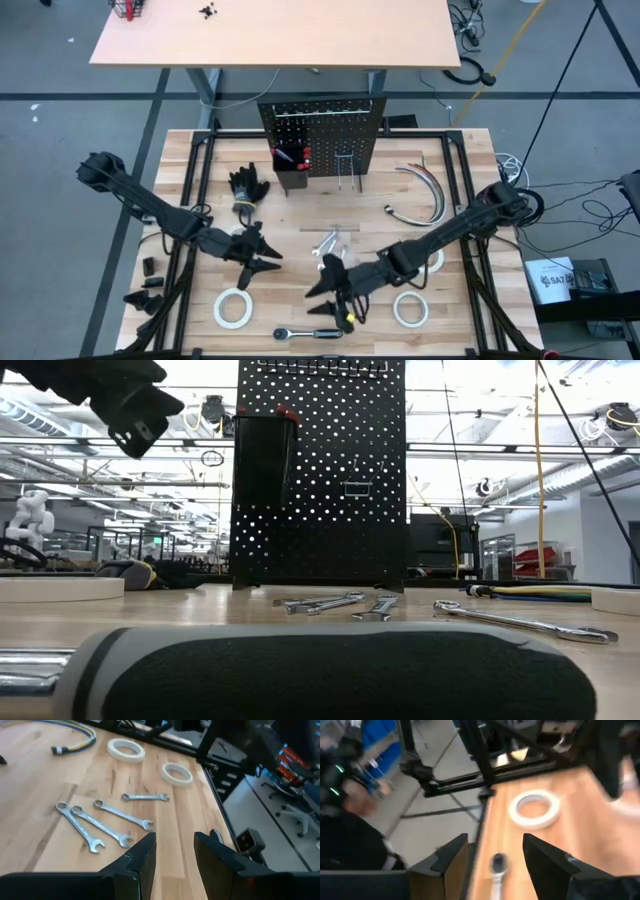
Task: Hang tools onto peg board
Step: Put the ratchet wrench into the black bin on the peg board
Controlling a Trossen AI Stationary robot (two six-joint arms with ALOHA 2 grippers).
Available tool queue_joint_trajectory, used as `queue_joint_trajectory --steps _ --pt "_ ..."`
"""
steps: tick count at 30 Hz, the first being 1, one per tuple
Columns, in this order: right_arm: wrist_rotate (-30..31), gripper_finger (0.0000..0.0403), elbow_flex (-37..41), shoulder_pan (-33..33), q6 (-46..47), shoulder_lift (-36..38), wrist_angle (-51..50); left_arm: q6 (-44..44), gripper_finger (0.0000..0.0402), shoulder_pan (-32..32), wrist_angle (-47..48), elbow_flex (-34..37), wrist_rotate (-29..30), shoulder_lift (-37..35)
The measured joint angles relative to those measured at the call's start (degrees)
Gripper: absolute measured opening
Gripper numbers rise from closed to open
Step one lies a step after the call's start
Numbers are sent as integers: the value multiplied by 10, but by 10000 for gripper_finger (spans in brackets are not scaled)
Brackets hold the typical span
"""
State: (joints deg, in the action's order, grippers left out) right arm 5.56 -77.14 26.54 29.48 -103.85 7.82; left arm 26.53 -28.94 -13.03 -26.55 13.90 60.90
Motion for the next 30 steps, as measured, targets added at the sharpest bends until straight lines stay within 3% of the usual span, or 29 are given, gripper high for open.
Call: queue_joint_trajectory --steps 4,10,22,30 --pt "-1 183 -12 10 84 -13 -4 -16 135 0 -9 0 -42 18" --pt "0 183 -111 14 40 -67 -18 -35 135 1 -20 0 -69 33" --pt "-22 183 -370 14 11 -233 -303 -66 135 4 -23 0 -135 35" --pt "-30 183 -415 16 29 -313 -330 -90 135 5 -3 0 -167 35"
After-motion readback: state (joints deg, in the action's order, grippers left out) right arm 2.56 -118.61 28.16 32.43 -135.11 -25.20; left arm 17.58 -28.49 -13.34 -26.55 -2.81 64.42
